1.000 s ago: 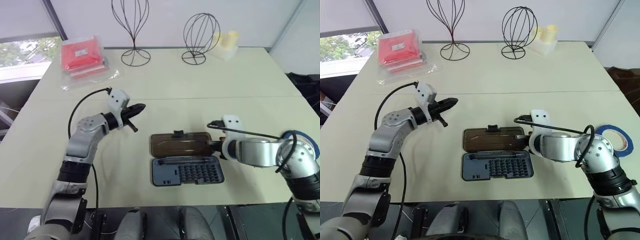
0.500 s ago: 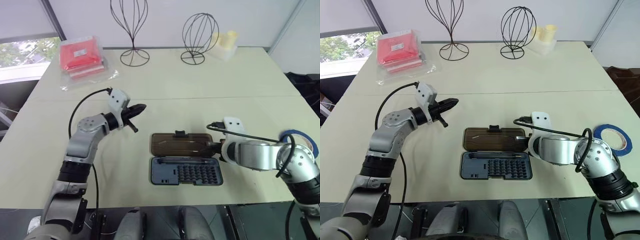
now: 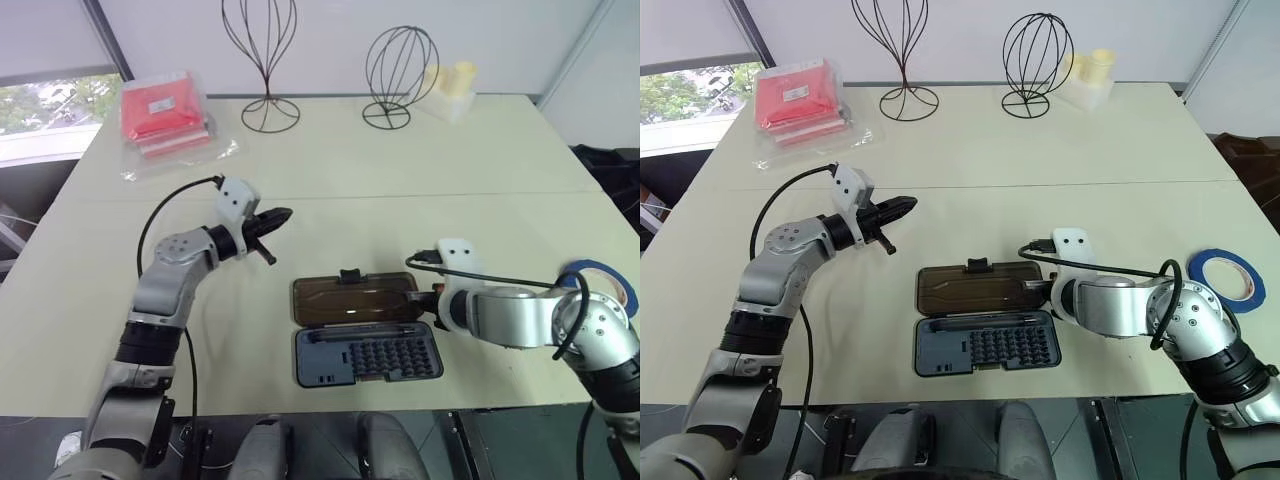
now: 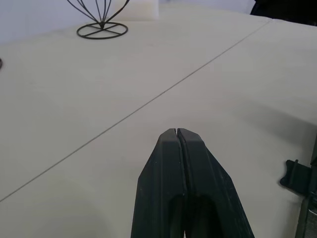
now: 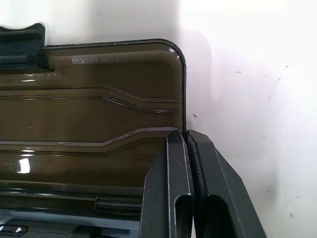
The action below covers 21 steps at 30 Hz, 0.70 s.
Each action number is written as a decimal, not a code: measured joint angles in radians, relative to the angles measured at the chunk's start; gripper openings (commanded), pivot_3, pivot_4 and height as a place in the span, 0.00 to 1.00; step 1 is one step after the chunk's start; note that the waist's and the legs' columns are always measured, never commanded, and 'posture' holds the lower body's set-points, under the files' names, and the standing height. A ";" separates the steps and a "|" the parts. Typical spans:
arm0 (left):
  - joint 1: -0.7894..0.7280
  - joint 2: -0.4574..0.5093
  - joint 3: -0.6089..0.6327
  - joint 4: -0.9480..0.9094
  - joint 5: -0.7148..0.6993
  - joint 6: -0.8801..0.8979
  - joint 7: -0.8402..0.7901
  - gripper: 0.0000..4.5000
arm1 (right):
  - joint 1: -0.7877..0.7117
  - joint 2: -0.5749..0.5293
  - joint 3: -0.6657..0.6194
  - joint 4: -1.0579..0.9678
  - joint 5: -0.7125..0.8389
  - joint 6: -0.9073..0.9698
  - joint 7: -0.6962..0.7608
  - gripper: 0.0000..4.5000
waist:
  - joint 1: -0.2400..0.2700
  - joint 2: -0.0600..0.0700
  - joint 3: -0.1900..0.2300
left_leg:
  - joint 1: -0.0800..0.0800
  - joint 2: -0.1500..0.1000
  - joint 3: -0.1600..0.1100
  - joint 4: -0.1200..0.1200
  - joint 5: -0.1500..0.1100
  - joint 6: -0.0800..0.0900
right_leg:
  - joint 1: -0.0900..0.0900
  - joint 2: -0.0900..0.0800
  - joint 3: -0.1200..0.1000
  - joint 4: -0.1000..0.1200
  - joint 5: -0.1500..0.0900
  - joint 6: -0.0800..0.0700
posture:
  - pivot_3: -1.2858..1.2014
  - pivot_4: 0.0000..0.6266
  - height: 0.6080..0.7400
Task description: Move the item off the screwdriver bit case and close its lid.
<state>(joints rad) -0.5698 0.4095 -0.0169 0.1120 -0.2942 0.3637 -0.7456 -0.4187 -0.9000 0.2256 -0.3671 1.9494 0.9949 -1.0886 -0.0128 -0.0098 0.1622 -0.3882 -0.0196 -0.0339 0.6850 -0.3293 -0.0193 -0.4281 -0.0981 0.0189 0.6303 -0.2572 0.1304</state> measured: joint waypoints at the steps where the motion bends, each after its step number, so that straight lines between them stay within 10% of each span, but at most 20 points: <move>1: 0.000 0.000 0.000 0.000 0.000 0.000 0.000 0.00 | 0.000 -0.001 0.000 0.000 0.000 0.000 0.001 0.01 | 0.000 0.000 0.000 | 0.000 0.000 0.000 0.000 0.000 0.000 | 0.000 0.000 0.000 0.000 0.000 0.000 | 0.52 0.24 1.00; 10: -0.001 0.000 0.000 0.000 0.000 0.000 -0.002 0.00 | 0.000 -0.030 0.003 0.000 0.008 0.000 0.012 0.01 | 0.000 0.000 0.000 | 0.000 0.000 0.000 0.000 0.000 0.000 | 0.000 0.000 0.000 0.000 0.000 0.000 | 0.52 0.24 1.00; 21: 0.005 0.008 -0.001 -0.017 -0.015 0.024 -0.047 0.00 | -0.021 -0.047 0.004 -0.001 0.007 -0.010 0.021 0.99 | -0.001 0.000 0.000 | 0.000 0.000 0.000 0.000 0.000 0.000 | 0.000 0.000 0.000 0.000 0.000 0.000 | 0.52 0.24 1.00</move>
<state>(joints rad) -0.5650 0.4176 -0.0177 0.0954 -0.3091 0.3880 -0.7930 -0.4399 -0.9469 0.2298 -0.3676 1.9568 0.9851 -1.0671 -0.0133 -0.0098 0.1622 -0.3882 -0.0196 -0.0339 0.6850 -0.3293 -0.0194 -0.4281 -0.0981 0.0190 0.6303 -0.2572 0.1304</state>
